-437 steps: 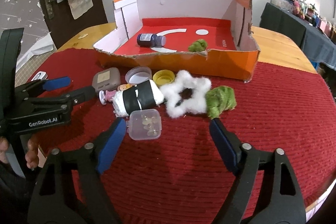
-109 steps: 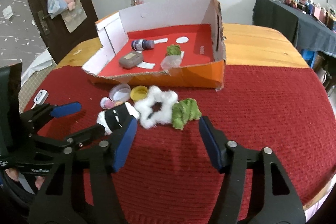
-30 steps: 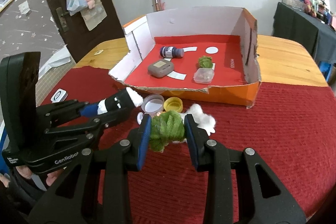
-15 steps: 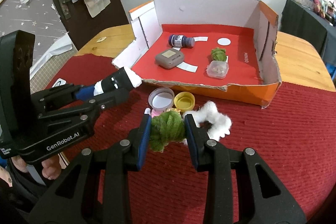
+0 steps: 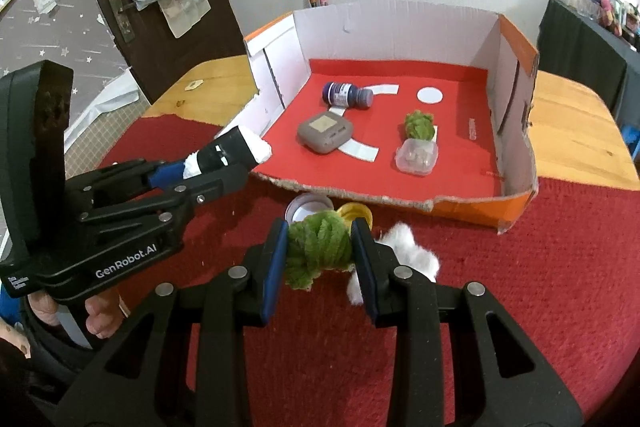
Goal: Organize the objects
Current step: 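Lift the figure and green toy and carry both into the box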
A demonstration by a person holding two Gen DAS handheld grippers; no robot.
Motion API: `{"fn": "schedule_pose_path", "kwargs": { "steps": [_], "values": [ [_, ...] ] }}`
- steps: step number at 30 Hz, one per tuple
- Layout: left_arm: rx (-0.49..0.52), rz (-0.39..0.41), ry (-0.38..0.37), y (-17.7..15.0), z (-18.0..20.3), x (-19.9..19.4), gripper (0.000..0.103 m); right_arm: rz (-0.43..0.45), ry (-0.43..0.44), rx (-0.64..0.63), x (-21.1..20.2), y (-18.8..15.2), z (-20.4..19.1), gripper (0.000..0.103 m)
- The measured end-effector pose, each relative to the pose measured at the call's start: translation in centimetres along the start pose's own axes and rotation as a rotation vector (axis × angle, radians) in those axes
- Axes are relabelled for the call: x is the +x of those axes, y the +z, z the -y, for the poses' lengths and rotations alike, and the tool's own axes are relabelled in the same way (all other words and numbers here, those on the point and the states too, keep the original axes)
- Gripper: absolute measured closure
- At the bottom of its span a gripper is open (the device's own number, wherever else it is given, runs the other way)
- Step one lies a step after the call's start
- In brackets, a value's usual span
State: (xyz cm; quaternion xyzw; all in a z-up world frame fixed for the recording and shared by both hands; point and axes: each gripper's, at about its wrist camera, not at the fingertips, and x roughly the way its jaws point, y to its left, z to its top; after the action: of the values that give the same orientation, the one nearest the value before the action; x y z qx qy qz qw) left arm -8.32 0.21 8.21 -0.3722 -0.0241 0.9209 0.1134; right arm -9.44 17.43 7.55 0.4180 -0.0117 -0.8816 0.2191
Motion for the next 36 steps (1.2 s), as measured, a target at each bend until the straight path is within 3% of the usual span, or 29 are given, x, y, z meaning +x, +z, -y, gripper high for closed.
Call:
{"fn": "schedule_pose_path", "kwargs": {
  "steps": [16,36],
  "values": [
    [0.024,-0.077,0.012,2.5,-0.7,2.7,0.074,-0.011,0.011,0.034,1.4,3.9,2.5,0.072],
    [0.086,-0.189,-0.026,3.1,-1.0,6.1,0.074,-0.152,0.025,0.1,5.2,5.2,5.9,0.072]
  ]
}}
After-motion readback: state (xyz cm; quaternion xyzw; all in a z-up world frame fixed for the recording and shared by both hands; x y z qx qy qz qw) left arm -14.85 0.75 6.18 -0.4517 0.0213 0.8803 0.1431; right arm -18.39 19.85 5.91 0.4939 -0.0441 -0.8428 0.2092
